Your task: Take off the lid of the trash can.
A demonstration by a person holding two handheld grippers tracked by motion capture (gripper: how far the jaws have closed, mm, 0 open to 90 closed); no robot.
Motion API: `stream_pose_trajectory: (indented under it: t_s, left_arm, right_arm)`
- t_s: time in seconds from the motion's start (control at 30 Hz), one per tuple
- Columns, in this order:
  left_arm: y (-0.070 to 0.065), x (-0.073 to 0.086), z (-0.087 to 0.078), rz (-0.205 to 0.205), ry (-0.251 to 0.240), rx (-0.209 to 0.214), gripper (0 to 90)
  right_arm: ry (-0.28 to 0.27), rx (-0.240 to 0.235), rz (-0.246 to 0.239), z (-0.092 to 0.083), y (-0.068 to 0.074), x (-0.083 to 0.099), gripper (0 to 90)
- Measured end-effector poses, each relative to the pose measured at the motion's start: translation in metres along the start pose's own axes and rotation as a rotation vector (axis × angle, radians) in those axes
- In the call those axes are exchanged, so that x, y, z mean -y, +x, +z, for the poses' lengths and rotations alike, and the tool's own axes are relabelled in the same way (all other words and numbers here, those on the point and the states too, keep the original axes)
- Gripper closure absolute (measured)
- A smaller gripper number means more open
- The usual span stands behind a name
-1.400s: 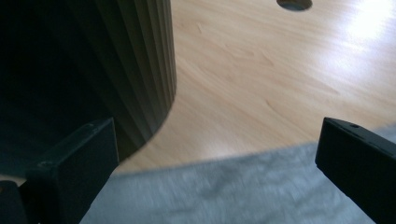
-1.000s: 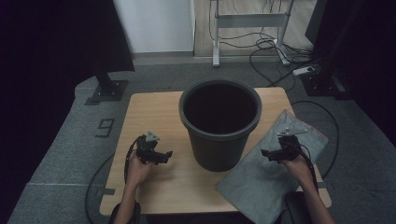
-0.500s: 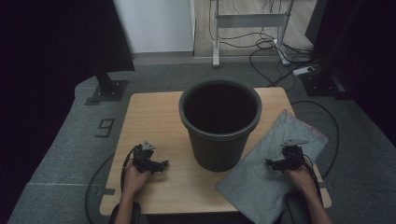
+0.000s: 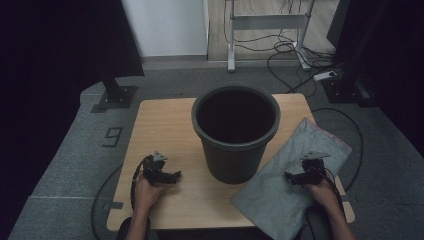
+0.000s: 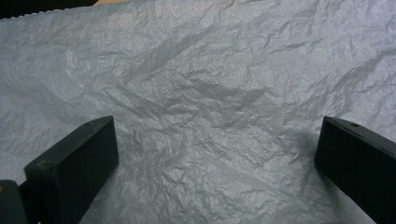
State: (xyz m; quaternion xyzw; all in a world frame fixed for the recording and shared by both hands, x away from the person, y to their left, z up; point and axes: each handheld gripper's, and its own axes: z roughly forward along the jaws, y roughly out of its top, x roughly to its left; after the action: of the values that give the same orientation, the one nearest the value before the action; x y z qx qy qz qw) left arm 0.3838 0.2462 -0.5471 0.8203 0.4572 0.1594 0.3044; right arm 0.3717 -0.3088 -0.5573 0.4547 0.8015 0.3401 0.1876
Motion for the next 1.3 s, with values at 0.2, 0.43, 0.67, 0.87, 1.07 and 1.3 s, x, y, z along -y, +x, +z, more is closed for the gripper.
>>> stream_pose_trajectory:
  t_s: [0.2, 0.43, 0.67, 0.87, 1.07, 1.3]
  left_arm:
    - [0.0, -0.002, 0.001, -0.01, 0.002, -0.007, 0.0]
    - [0.002, -0.007, 0.0, -0.011, 0.043, -0.001, 0.0]
    - [0.003, -0.016, -0.01, -0.02, 0.007, 0.033, 0.0]
    - [0.0, -0.026, -0.014, -0.005, 0.033, 0.061, 1.2]
    - [0.001, -0.039, -0.017, 0.006, 0.038, 0.079, 1.4]
    - [0.001, -0.062, -0.03, 0.023, 0.018, 0.099, 1.7]
  right_arm:
    - [0.0, 0.0, 0.0, 0.0, 0.0, 0.0, 0.0]
    - [0.0, 0.0, 0.0, 0.0, 0.0, 0.0, 0.0]
    - [0.0, 0.0, 0.0, 0.0, 0.0, 0.0, 0.0]
    - [0.0, 0.0, 0.0, 0.0, 0.0, 0.0, 0.0]
    - [0.0, 0.0, 0.0, 0.0, 0.0, 0.0, 0.0]
    - [0.0, 0.0, 0.0, 0.0, 0.0, 0.0, 0.0]
